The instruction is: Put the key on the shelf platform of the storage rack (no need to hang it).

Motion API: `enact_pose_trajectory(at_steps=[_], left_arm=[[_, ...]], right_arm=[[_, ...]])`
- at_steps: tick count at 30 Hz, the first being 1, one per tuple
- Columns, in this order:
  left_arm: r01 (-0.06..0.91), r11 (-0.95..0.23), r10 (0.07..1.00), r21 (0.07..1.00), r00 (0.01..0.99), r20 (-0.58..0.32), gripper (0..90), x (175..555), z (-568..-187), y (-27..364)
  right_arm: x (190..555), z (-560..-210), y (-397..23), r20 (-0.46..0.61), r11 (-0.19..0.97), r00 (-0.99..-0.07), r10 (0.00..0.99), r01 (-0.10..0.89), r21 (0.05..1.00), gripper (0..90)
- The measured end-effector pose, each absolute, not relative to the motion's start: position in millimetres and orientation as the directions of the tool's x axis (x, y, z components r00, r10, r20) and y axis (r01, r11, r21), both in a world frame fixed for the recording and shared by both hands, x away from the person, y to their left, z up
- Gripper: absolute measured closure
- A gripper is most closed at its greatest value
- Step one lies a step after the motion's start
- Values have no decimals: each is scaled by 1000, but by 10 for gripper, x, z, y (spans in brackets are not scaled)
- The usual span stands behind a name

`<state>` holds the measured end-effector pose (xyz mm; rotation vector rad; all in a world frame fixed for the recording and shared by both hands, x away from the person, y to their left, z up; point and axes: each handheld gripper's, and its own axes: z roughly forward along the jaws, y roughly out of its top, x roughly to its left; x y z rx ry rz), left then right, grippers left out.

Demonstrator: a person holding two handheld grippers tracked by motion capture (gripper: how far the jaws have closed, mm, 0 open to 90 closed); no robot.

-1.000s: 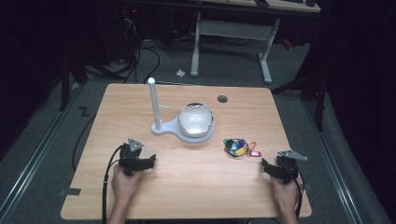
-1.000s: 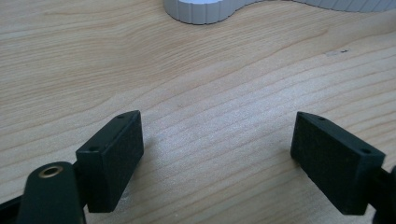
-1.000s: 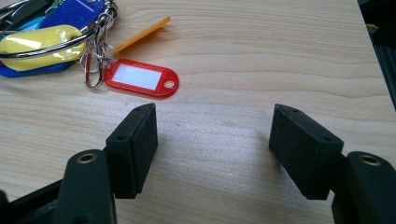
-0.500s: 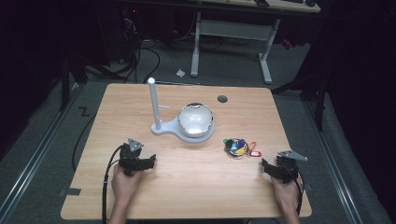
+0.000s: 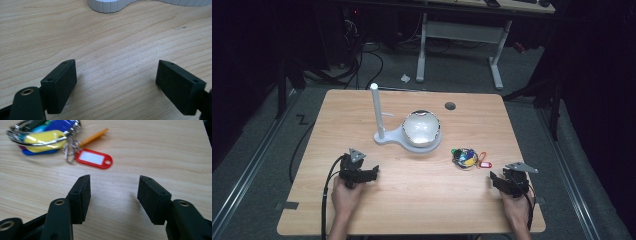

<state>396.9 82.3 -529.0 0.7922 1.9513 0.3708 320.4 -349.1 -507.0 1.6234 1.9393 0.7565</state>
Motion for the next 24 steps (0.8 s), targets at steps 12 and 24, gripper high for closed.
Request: enact_pose_trajectory(at_steps=[12,24], left_arm=[[374,746,662,551,-330,-672,175,3969,-5286,822],[374,748,660,549,-333,-673,175,3969,-5285,821]], right_arm=[[3280,-4944,-3277,-19,186,-244,970,686,704,471],[3452,-4851,-3075,2,217,-304,953,685,696,470]])
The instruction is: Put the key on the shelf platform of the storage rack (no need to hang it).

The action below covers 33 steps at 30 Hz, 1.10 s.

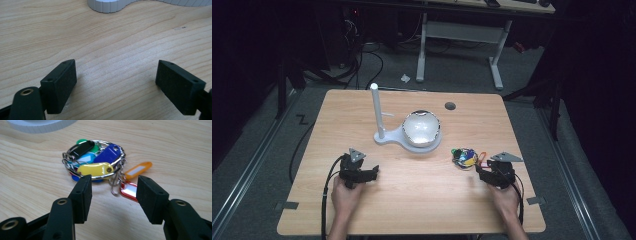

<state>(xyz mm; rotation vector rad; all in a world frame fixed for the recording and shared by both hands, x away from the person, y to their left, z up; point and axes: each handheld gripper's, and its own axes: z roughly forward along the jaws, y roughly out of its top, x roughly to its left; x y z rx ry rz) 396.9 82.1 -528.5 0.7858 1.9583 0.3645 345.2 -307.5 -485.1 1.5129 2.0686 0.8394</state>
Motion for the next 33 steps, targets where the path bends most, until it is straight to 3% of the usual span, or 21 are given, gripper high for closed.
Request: enact_pose_trajectory(at_steps=[16,33], left_arm=[[374,748,660,549,-332,-673,175,3969,-5285,821],[374,748,660,549,-333,-673,175,3969,-5285,821]], right_arm=[[3820,-4813,-2842,32,227,-334,942,705,672,453],[4111,-4960,-2744,23,219,-295,955,759,613,426]])
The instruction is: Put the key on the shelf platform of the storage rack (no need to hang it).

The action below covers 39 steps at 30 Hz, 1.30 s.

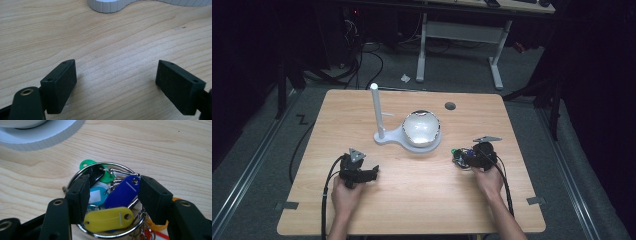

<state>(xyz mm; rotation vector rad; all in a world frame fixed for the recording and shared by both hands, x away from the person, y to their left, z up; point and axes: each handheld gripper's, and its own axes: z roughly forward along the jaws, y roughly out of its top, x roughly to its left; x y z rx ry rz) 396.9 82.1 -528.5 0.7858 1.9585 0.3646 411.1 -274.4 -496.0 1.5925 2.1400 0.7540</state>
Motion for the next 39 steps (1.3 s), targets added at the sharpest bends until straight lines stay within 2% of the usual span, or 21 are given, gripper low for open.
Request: enact_pose_trajectory(at_steps=[18,20,24,25,26,30,39], left_arm=[[374,748,660,549,-333,-673,175,3969,-5285,821],[374,744,664,553,-328,-672,175,3970,-5288,823],[375,742,666,555,-326,-671,175,3969,-5289,825],[374,745,664,553,-329,-672,175,3970,-5288,823],[374,747,661,549,-332,-673,175,3969,-5285,822],[374,748,660,548,-333,-674,175,3969,-5285,821],[374,748,660,549,-332,-674,175,3969,-5285,822]], right_arm=[[4259,-5064,-2725,46,206,-290,956,775,597,416],[4311,-5058,-2745,99,183,-290,952,797,575,472],[4337,-5056,-2755,121,181,-300,946,801,570,527],[4345,-5053,-2757,126,183,-304,944,802,568,549],[4359,-5055,-2770,145,176,-310,940,802,570,613],[4383,-5064,-2811,191,159,-318,929,807,569,685],[4365,-5072,-2827,194,185,-358,913,790,585,697]])
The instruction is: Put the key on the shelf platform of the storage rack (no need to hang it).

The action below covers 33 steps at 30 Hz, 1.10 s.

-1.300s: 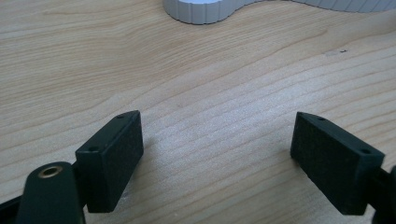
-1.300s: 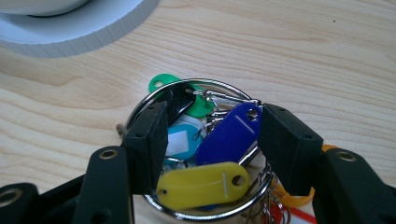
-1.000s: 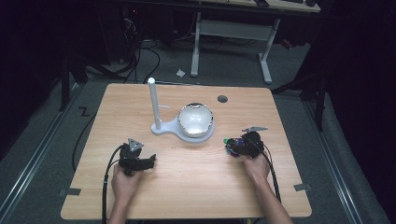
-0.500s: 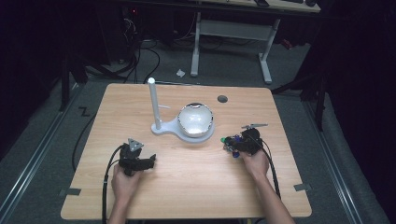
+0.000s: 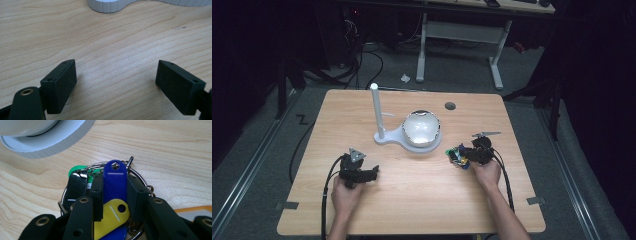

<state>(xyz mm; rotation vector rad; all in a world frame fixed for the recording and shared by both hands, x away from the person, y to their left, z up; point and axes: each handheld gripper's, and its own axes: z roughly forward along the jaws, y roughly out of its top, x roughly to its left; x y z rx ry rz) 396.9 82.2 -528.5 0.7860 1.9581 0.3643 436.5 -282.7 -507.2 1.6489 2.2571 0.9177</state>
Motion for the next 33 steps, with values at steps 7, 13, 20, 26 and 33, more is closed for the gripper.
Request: enact_pose_trajectory(at_steps=[7,13,20,26,33], left_arm=[[374,747,661,549,-332,-673,174,3969,-5285,822],[374,748,660,548,-333,-674,175,3970,-5285,821],[374,748,660,548,-333,-674,175,3970,-5284,821],[374,748,660,548,-333,-674,174,3969,-5284,821],[374,748,660,548,-333,-674,174,3970,-5285,822]], right_arm=[[4304,-5014,-2839,176,203,-386,906,759,619,698],[4227,-4855,-2869,153,220,-415,897,718,660,698],[4140,-4627,-2870,123,247,-454,882,669,701,699],[4086,-4498,-2872,124,249,-474,872,647,720,699],[4019,-4230,-2860,74,285,-501,862,599,748,699]])
